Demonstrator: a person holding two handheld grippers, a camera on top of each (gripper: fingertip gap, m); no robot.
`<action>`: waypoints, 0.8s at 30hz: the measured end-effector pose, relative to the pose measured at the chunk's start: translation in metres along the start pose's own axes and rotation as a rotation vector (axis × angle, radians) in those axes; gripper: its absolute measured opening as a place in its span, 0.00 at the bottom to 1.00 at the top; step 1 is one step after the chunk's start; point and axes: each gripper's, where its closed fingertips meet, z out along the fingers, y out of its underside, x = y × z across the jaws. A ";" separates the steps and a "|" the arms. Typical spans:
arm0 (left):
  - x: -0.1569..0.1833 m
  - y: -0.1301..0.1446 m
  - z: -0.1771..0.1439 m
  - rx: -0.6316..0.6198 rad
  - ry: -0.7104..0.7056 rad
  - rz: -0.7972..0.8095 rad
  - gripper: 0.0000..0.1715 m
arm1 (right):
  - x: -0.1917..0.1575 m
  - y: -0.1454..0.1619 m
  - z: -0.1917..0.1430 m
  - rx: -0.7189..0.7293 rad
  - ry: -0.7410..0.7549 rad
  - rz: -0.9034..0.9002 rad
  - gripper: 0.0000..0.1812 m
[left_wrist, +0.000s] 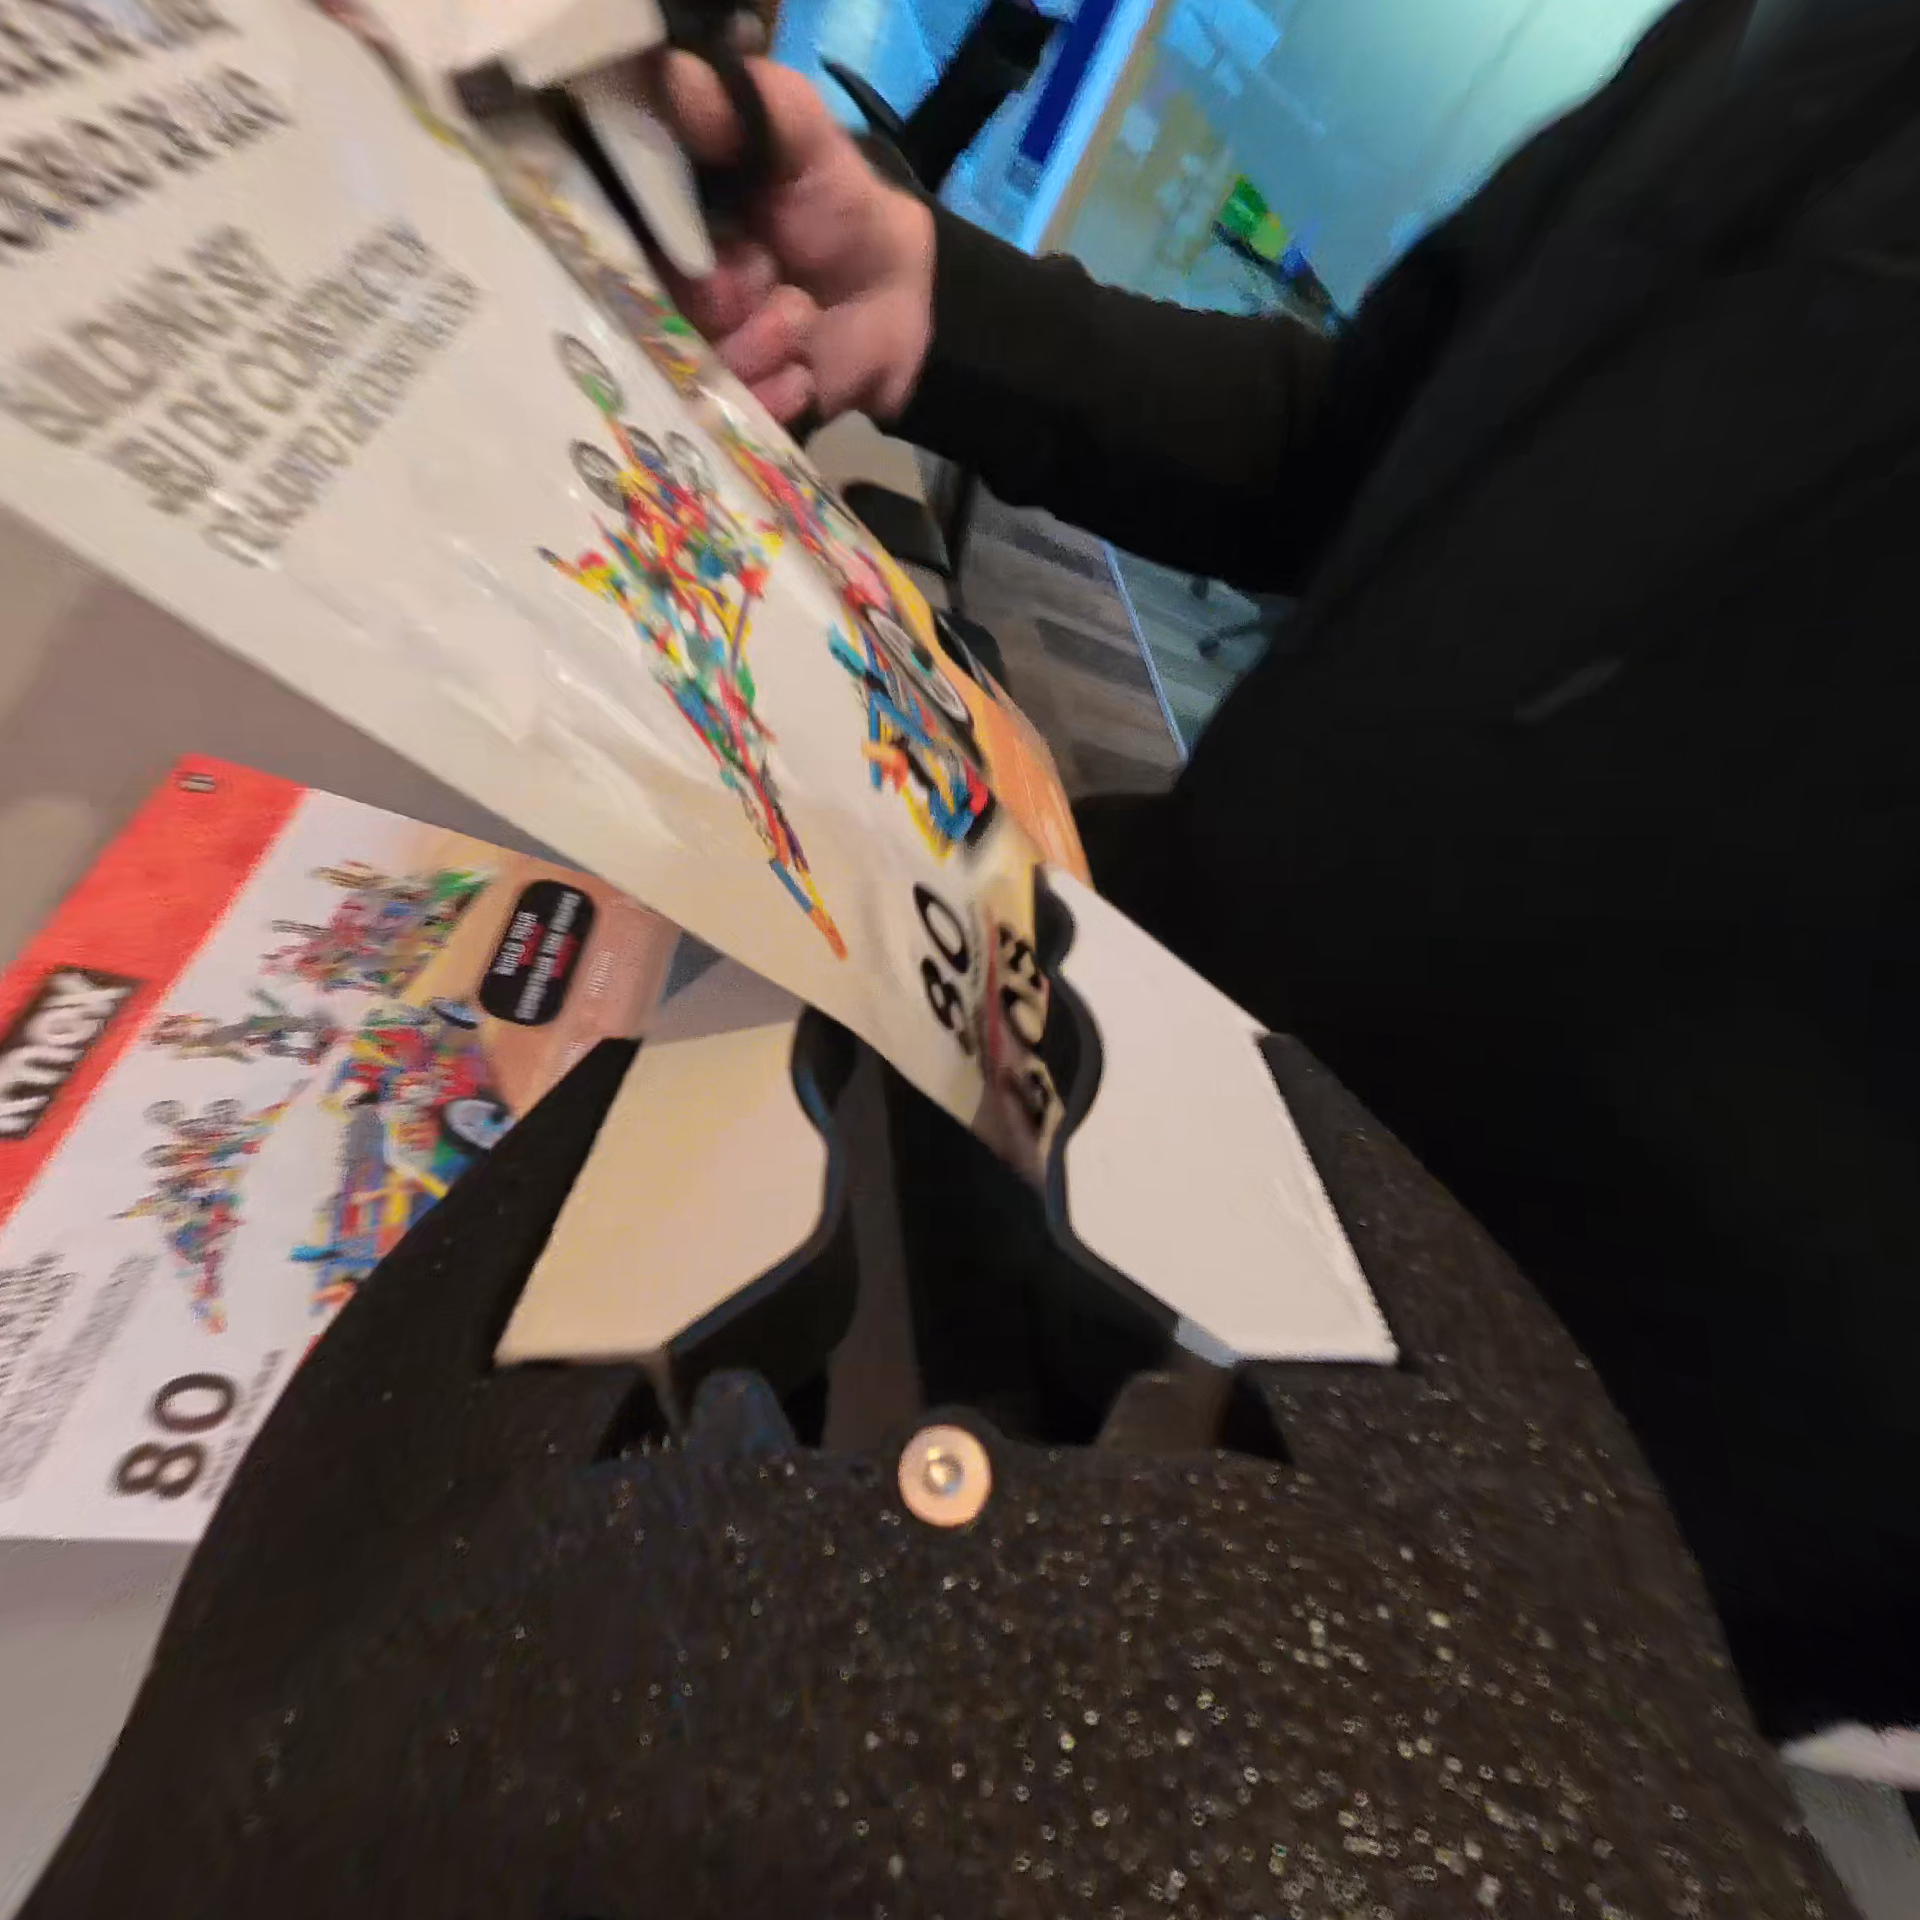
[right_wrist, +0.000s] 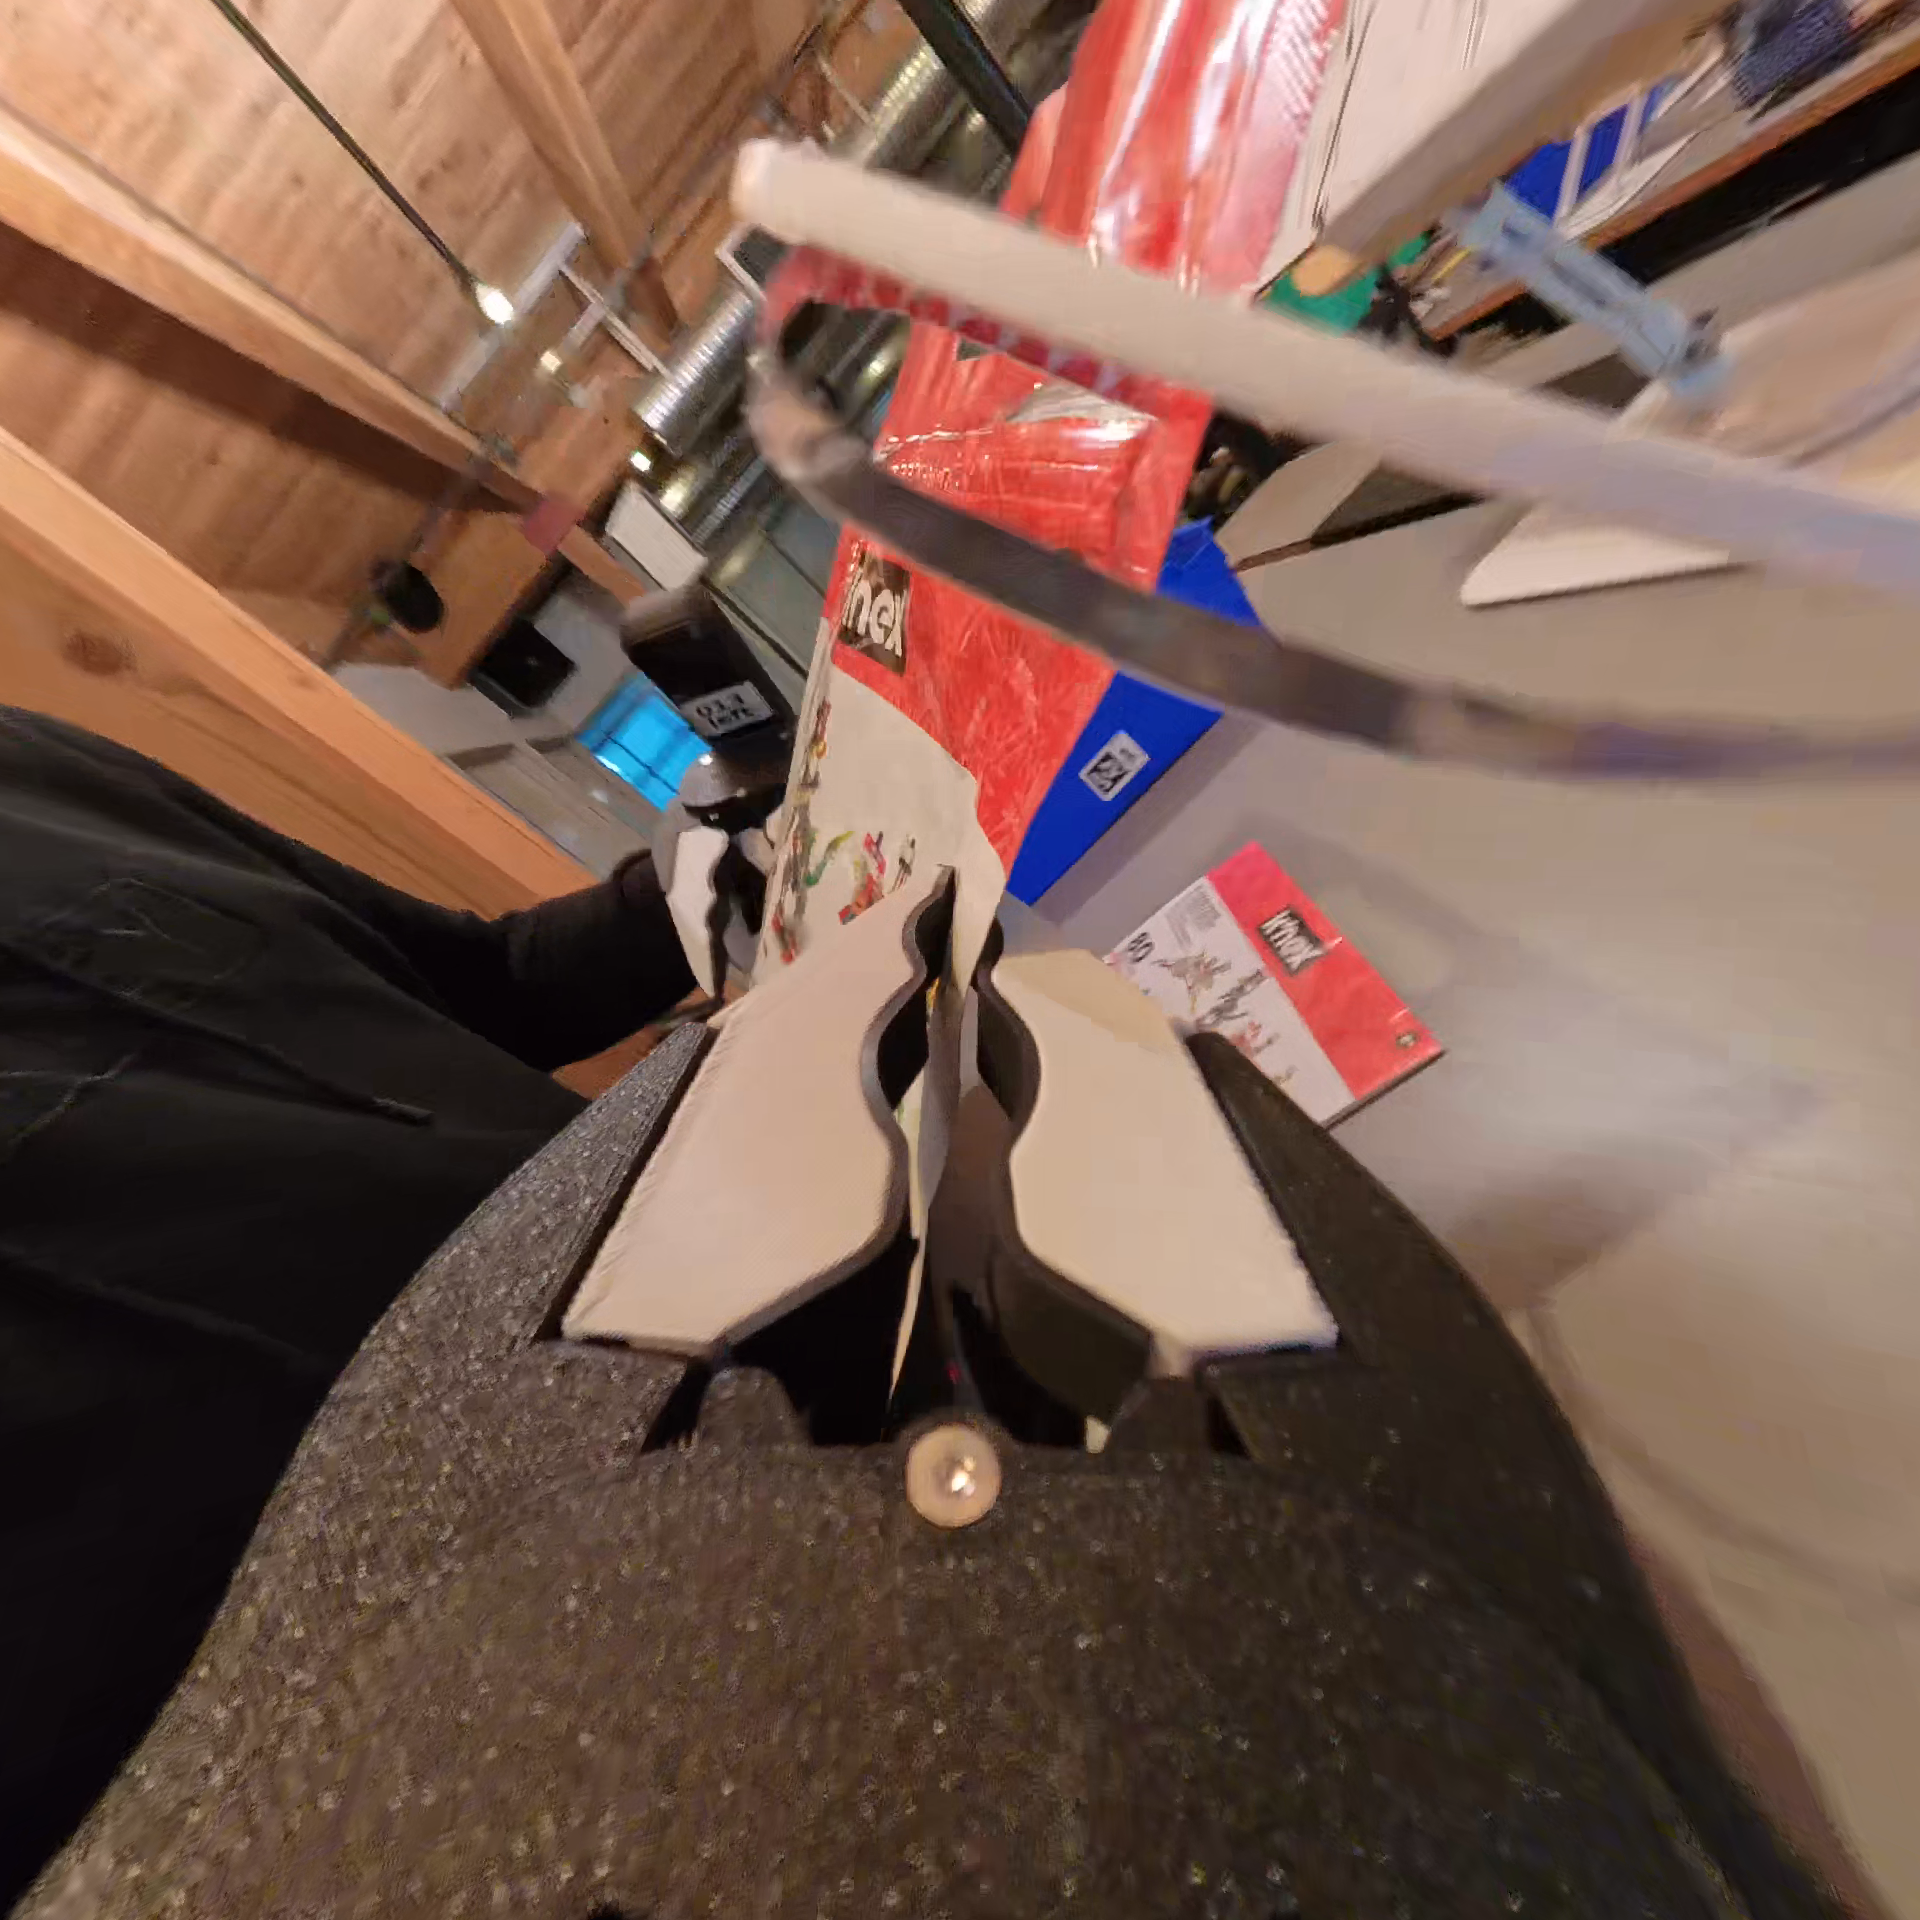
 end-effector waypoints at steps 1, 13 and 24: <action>-0.009 -0.009 -0.005 0.037 -0.021 -0.021 0.16 | -0.004 -0.008 -0.001 -0.015 0.020 -0.050 0.00; -0.135 -0.115 -0.023 0.135 -0.385 0.079 0.00 | 0.006 -0.148 -0.006 -0.092 0.243 -0.496 0.00; -0.267 -0.164 -0.042 0.132 -0.692 0.176 0.00 | 0.103 -0.224 0.006 -0.096 0.340 -0.581 0.00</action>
